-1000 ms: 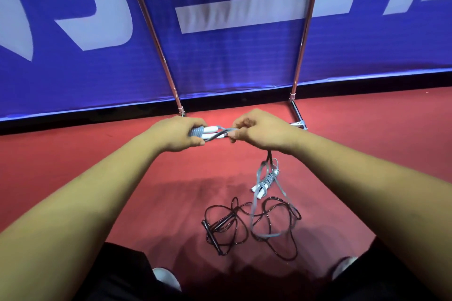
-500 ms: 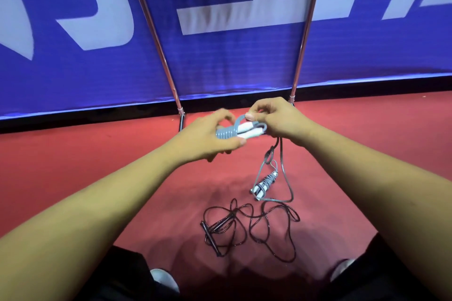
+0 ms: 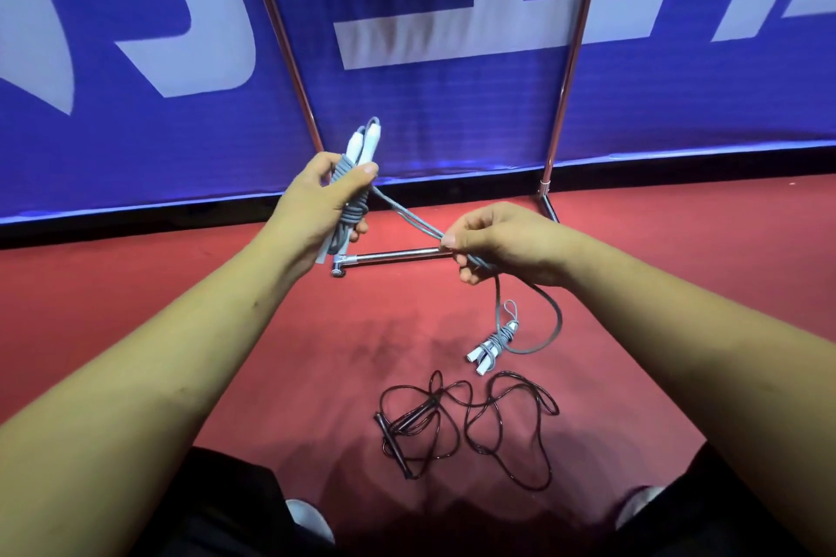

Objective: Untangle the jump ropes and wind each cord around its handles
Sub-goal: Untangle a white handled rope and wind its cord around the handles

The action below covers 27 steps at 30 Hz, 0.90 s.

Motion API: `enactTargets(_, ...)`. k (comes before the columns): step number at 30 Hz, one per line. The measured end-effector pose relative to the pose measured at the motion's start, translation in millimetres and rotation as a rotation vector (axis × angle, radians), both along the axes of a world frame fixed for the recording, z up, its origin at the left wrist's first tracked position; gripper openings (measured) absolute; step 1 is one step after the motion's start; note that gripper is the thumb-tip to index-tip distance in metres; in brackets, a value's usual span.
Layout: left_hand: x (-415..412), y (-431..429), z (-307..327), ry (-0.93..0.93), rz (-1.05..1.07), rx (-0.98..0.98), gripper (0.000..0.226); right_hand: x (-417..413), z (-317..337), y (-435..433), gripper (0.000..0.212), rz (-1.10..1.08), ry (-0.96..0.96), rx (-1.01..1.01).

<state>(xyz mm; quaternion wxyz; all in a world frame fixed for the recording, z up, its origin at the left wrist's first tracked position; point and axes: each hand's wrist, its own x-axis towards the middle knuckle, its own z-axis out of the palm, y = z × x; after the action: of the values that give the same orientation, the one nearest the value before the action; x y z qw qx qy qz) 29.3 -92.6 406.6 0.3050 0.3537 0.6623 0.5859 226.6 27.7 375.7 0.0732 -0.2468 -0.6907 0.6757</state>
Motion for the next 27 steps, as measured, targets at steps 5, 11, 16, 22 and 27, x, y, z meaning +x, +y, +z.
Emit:
enactTargets(5, -10, -2, -6, 0.083, 0.027, -0.103, 0.032, -2, 14, -13, 0.019, 0.102, -0.074, 0.140)
enactTargets(11, -19, -1, -12, 0.120, 0.135, -0.100, 0.039, 0, 19, -17, 0.020, -0.041, 0.048, 0.249)
enactTargets(16, -29, 1, -20, 0.157, 0.168, -0.168, 0.035, 2, 21, -15, 0.014, -0.108, 0.160, 0.252)
enactTargets(22, -41, 2, -36, 0.280, 0.242, -0.351, 0.028, 5, 24, -10, 0.022, -0.174, 0.210, 0.433)
enactTargets(27, -47, 1, -37, 0.426, 0.286, -0.399, 0.028, 5, 24, -14, 0.029, -0.205, 0.209, 0.396)
